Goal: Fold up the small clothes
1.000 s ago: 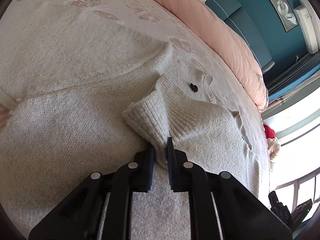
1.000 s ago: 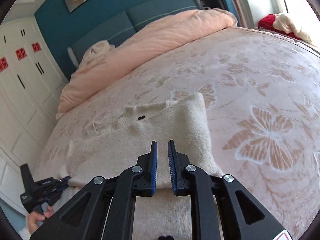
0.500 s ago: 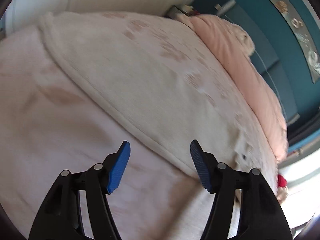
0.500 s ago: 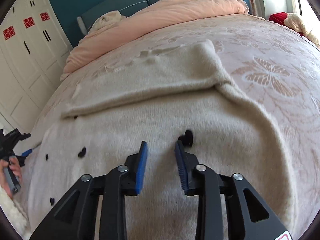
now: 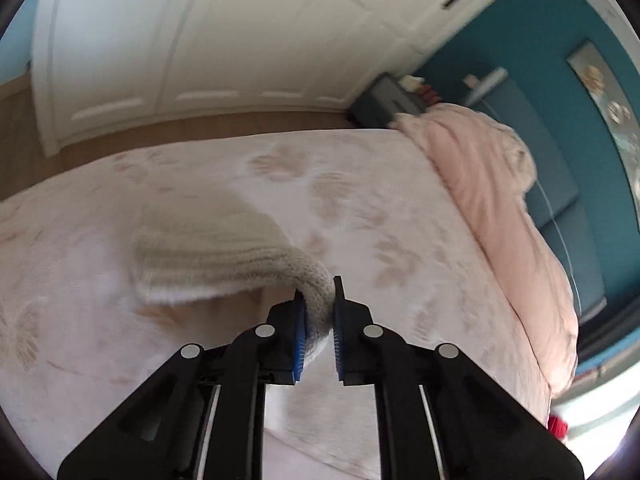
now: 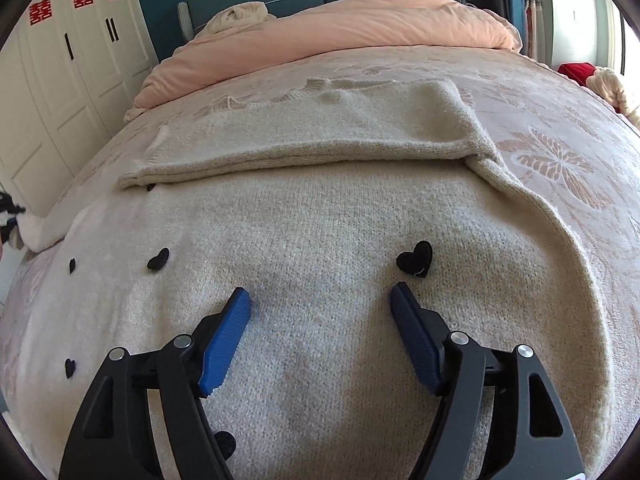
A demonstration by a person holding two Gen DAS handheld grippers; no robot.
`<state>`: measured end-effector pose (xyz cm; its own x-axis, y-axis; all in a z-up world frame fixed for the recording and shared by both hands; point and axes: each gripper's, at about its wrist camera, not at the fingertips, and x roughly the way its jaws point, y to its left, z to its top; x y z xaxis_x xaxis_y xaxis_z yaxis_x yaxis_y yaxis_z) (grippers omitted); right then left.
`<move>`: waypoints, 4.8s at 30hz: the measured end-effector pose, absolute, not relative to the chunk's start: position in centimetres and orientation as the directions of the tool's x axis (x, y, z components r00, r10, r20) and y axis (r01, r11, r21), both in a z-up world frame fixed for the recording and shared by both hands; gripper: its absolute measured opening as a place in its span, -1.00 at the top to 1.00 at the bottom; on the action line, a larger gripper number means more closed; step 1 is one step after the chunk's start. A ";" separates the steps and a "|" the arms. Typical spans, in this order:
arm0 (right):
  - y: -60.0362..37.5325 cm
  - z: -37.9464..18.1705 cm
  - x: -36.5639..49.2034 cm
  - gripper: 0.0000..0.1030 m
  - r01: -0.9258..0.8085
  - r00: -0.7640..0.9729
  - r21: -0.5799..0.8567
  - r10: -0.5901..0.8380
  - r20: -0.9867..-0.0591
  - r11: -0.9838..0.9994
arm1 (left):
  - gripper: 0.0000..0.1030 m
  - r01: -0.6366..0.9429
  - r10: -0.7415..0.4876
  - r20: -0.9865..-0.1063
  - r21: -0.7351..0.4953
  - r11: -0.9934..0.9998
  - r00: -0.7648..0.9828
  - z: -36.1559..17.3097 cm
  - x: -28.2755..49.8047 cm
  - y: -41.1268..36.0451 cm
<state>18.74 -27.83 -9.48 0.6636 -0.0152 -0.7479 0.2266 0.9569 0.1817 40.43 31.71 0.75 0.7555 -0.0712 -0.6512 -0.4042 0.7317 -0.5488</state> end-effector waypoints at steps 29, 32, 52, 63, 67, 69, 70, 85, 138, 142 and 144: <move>-32.0 -6.3 35.4 -0.50 0.377 0.632 0.516 0.193 -0.750 0.769 | -0.18 -0.427 -0.492 -0.639 -0.766 0.480 0.592 -8.5 37.6 12.5; -31.0 -7.6 37.8 0.12 0.429 0.609 0.511 0.179 -0.773 0.745 | 0.20 -0.447 -0.472 -0.646 -0.760 0.471 0.600 -8.8 38.4 12.7; -35.8 -6.2 32.5 0.89 0.331 0.674 0.410 0.091 -0.733 0.850 | 0.84 -0.332 -0.343 -0.741 -0.597 0.730 0.578 -9.6 40.5 7.7; -33.6 -0.7 32.2 0.80 0.259 0.738 0.411 0.096 -0.668 0.874 | 0.83 -0.241 -0.309 -0.712 -0.558 0.795 0.630 -10.2 39.6 6.7; -29.2 -3.0 38.4 0.81 0.122 0.632 0.309 0.166 -0.757 0.943 | 0.82 -0.220 -0.287 -0.706 -0.533 0.817 0.647 -10.3 39.1 6.5; -29.2 -7.0 41.3 1.00 0.149 0.511 0.225 0.120 -0.851 0.963 | 0.82 -0.206 -0.273 -0.708 -0.511 0.835 0.651 -10.3 39.2 6.2; -30.0 -8.0 41.5 1.00 0.157 0.514 0.265 0.150 -0.845 0.951 | 0.82 -0.199 -0.265 -0.709 -0.499 0.844 0.653 -10.3 39.3 6.0; -36.9 -1.0 28.9 0.25 0.315 0.682 0.422 0.106 -0.723 0.850 | 0.26 -0.113 -0.310 -0.709 -0.481 0.869 0.633 -7.2 34.9 8.3; -29.8 0.1 -14.3 0.83 0.201 0.249 0.405 0.353 -0.902 0.892 | 0.89 -0.021 -0.504 -0.831 -0.522 0.853 0.235 0.6 -2.9 16.6; -29.4 2.7 -18.4 0.83 0.245 0.254 0.453 0.394 -0.883 0.857 | 0.88 -0.043 -0.515 -0.824 -0.538 0.842 0.236 3.7 -5.6 18.1; -30.6 5.9 -17.0 0.84 0.233 0.362 0.470 0.373 -0.854 0.851 | 0.88 -0.004 -0.516 -0.800 -0.543 0.840 0.306 6.4 -3.9 18.1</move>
<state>-16.96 -30.61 5.88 0.3623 0.3727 -0.8543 0.2331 0.8512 0.4702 -3.94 18.08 6.41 0.3061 -0.5161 -0.7999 -0.0037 0.8396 -0.5432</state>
